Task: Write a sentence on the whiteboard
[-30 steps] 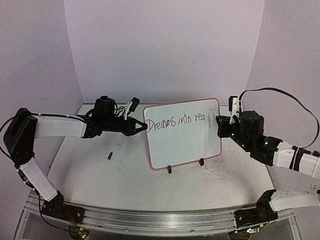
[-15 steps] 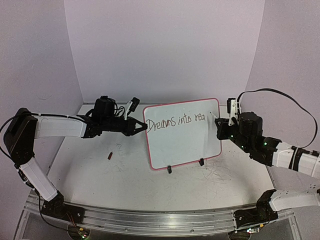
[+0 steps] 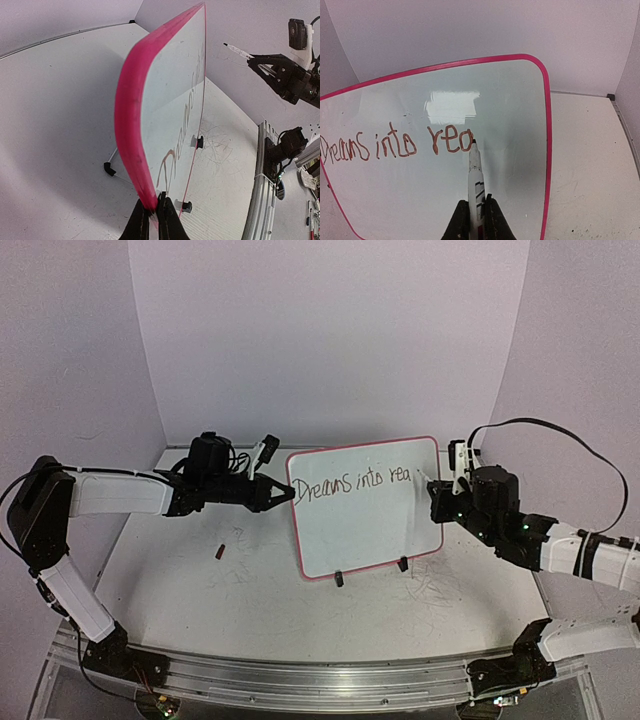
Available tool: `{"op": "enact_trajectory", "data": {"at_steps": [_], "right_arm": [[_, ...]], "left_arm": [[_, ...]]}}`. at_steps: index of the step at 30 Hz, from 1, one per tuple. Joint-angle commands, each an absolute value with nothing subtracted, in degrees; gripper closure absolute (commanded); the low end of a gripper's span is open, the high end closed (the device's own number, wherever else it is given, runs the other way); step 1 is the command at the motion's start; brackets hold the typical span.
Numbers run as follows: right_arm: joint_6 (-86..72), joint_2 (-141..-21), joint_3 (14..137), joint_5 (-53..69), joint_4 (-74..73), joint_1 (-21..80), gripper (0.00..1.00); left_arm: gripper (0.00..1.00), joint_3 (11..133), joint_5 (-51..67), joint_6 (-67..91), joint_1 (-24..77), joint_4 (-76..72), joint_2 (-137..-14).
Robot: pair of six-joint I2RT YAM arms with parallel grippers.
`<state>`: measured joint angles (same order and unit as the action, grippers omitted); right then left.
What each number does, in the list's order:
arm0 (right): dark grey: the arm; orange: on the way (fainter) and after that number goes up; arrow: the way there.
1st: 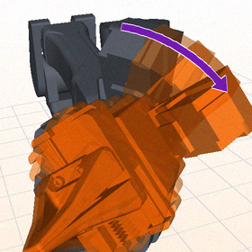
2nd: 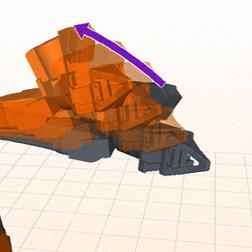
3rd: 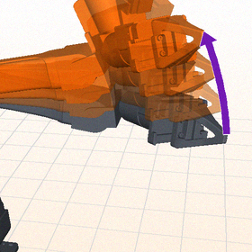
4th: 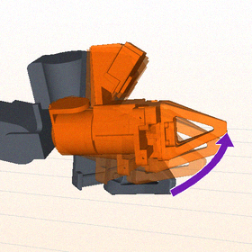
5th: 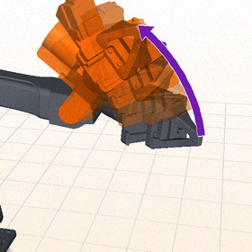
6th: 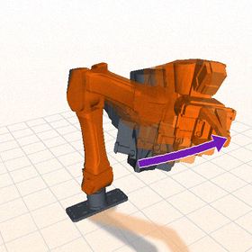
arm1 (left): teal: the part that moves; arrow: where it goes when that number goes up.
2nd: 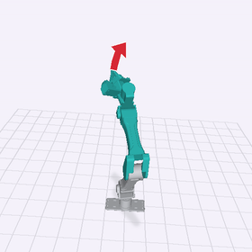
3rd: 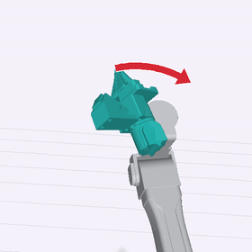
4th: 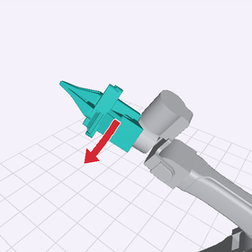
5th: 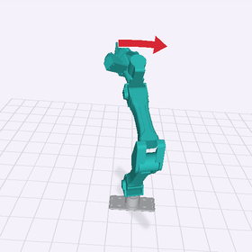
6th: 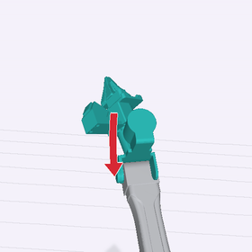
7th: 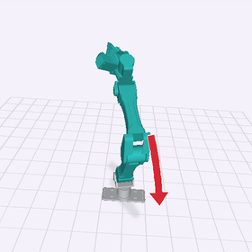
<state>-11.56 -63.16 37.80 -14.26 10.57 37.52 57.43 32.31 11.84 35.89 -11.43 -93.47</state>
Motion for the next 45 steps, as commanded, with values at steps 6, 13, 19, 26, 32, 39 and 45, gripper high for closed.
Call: {"op": "enact_trajectory", "data": {"at_steps": [6, 13, 19, 26, 32, 39, 45], "right_arm": [[-8.46, -64.57, 39.4, -14.93, 11.54, 37.06, 1.0], [-6.76, -64.62, 39.89, -14.11, 11.76, 36.53, 1.0], [-4.38, -64.86, 39.96, -10.85, 12.21, 36.22, 1.0], [-2.41, -65.44, 40.45, -10.78, 12.72, 36.24, 1.0], [-2.62, -66.22, 40.8, -11.05, 13.34, 36.21, 1.0], [-1.57, -66.21, 41.18, -11.06, 13.45, 36.21, 1.0], [-1.99, -66.53, 41.11, -12.12, 13.53, 36.04, 1.0]], "left_arm": [[1.0, 58.8, 32.09, 8.0, 37.53, -7.36, -93.21], [1.0, 58.8, 32.01, 8.09, 37.53, -7.32, -93.17], [1.0, 58.81, 31.91, 8.09, 37.53, -7.33, -93.08], [1.0, 58.89, 31.87, 8.09, 37.62, -7.35, -93.24], [1.0, 58.81, 31.61, 8.08, 37.62, -7.33, -93.02], [1.0, 59.9, 29.5, 8.65, 37.62, -5.25, -93.16], [1.0, 61.94, 28.49, 8.92, 37.62, -2.69, -93.73]]}}
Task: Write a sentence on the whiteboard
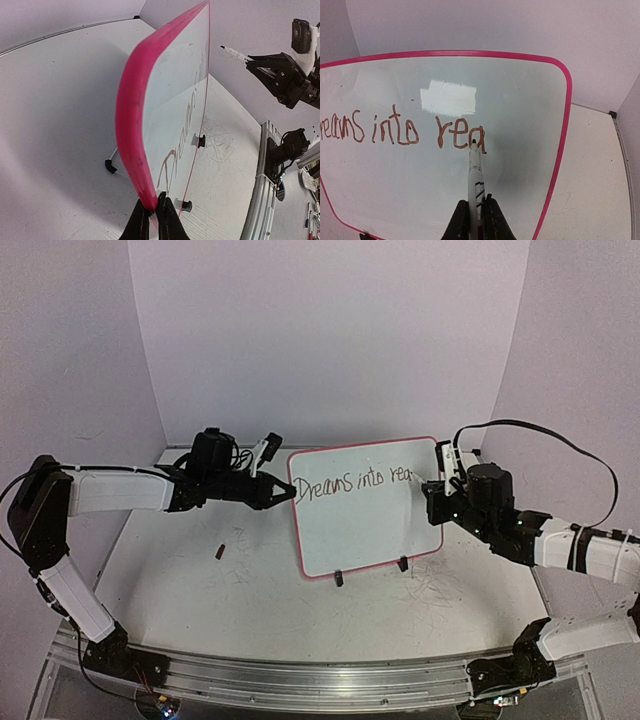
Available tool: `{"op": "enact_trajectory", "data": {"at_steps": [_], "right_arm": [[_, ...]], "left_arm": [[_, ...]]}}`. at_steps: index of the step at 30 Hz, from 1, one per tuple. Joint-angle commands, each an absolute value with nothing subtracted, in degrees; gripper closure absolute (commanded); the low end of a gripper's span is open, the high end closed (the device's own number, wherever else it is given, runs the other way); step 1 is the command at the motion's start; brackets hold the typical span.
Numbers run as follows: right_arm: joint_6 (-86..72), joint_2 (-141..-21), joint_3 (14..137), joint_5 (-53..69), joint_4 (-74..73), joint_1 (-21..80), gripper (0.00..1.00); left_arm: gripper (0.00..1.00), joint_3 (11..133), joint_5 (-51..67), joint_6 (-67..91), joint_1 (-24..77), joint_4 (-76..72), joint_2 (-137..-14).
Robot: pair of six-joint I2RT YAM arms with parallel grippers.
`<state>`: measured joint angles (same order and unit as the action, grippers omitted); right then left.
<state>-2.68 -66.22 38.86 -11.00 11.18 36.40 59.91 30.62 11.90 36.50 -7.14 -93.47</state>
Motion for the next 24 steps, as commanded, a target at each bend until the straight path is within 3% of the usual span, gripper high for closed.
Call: {"op": "enact_trajectory", "data": {"at_steps": [1, 24], "right_arm": [[-2.16, -66.5, 40.99, -12.11, 13.54, 35.81, 1.0], [-3.25, -71.03, 44.01, -11.4, 16.85, 33.3, 1.0]], "left_arm": [[1.0, 61.82, 28.5, 9.04, 37.62, -2.63, -93.82], [1.0, 60.16, 28.27, 7.38, 37.71, -3.26, -93.27]]}}
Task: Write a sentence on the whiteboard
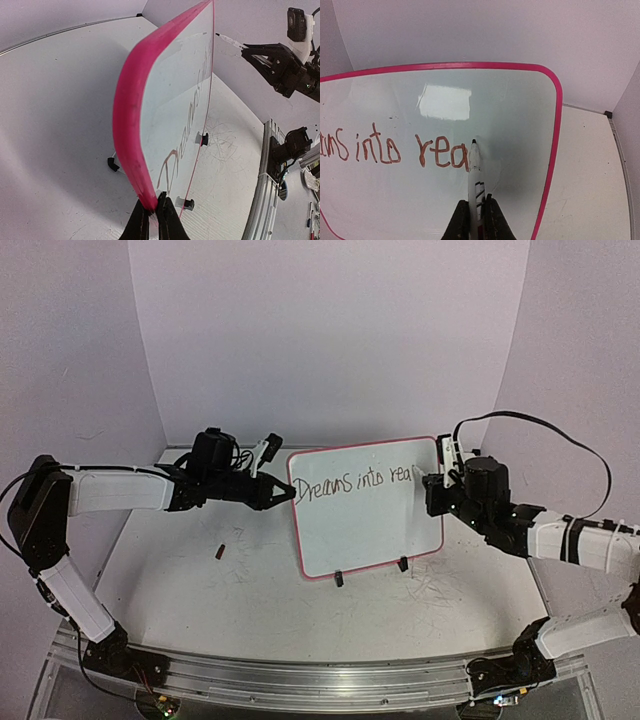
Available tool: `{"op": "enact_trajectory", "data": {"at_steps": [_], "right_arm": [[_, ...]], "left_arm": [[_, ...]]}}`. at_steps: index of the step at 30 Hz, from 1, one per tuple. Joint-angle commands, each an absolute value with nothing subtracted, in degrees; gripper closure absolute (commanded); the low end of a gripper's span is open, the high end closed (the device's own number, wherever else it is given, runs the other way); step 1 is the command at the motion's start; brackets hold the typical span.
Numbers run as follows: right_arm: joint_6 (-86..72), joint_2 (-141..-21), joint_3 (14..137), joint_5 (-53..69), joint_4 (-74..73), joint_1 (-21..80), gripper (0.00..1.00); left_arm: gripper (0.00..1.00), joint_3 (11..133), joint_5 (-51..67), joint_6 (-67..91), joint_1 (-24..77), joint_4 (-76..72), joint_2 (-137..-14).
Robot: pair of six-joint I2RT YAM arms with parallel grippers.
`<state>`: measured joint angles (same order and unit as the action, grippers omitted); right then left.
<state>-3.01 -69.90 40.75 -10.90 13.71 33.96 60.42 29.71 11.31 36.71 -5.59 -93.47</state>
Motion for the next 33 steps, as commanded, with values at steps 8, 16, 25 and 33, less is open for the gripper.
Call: {"op": "enact_trajectory", "data": {"at_steps": [8, 16, 25, 33], "right_arm": [[-3.38, -73.34, 44.97, -10.75, 17.36, 32.79, 1.0], [-4.73, -73.03, 43.86, -10.76, 15.91, 32.78, 1.0], [-6.32, -71.82, 41.75, -10.2, 13.92, 32.79, 1.0], [-7.3, -70.9, 40.12, -8.98, 13.32, 32.78, 1.0]], "left_arm": [[1.0, 60.01, 28.36, 7.3, 37.71, -3.64, -93.41], [1.0, 59.8, 28.25, 7.12, 37.68, -3.65, -93.19], [1.0, 59.84, 28.47, 7.21, 37.71, -3.66, -93.3], [1.0, 59.85, 28.73, 7.21, 37.73, -3.72, -93.36]]}}
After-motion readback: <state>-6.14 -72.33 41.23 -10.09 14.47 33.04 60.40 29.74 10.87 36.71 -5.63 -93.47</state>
